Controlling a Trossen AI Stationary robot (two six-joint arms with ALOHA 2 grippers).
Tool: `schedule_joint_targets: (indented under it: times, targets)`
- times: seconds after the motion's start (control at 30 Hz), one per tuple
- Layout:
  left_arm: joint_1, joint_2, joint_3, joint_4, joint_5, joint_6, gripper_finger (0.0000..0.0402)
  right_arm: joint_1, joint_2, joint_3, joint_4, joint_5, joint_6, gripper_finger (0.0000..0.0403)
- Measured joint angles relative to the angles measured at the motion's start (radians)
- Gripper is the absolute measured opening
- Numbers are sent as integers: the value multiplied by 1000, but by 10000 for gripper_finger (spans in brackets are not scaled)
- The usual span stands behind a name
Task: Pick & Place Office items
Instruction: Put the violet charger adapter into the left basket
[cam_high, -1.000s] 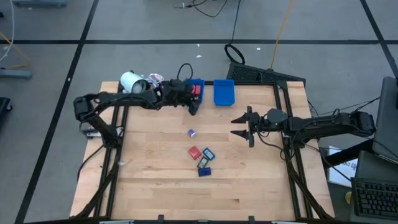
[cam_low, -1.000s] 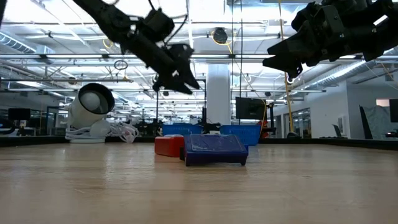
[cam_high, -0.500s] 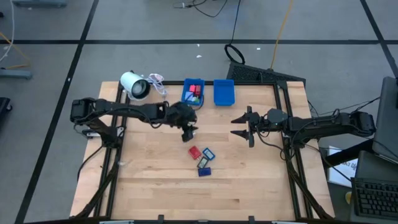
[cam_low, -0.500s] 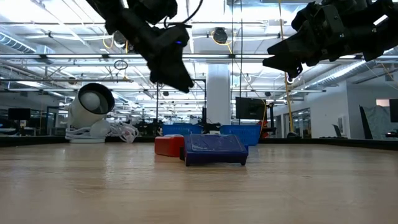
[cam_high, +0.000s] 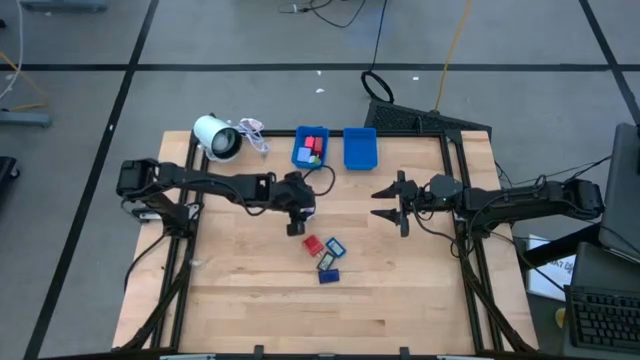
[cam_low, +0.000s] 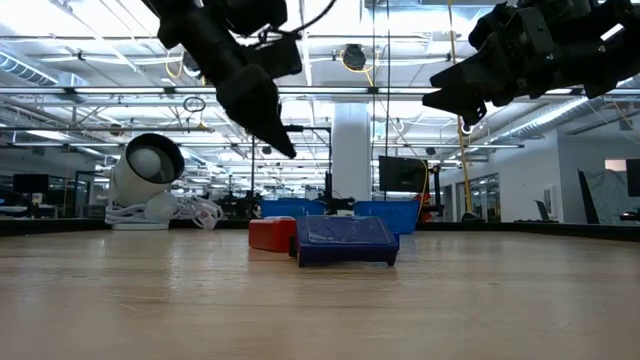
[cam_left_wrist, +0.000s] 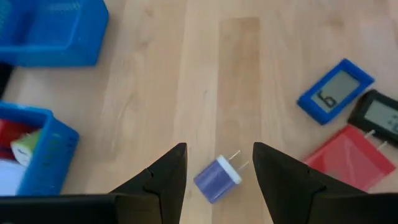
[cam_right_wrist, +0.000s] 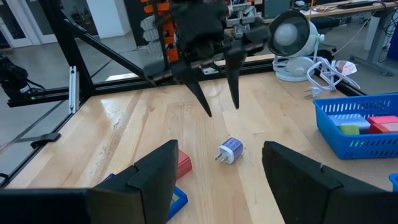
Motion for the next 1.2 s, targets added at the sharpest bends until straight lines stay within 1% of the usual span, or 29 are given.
schedule_joint_targets:
  times: [0.17,0.3,0.5,0.67,0.8,1.0,1.2]
  targets:
    - [21,65,0,8,-12,-143,188,0,0,0,1,0,0,222]
    - [29,104,0,1,-54,-212,212,0,0,1,3,0,0,222]
    - [27,122,0,4,-43,-144,275,0,0,1,2,0,0,222]
    - [28,139,0,6,-27,-26,303,0,0,1,3,0,0,222]
    - [28,177,0,7,-25,22,303,0,0,1,2,0,0,222]
    - [28,244,0,15,27,37,287,0,0,1,0,-1,0,222]
    - [26,263,2,20,48,-46,273,0,0,1,-1,-1,0,222]
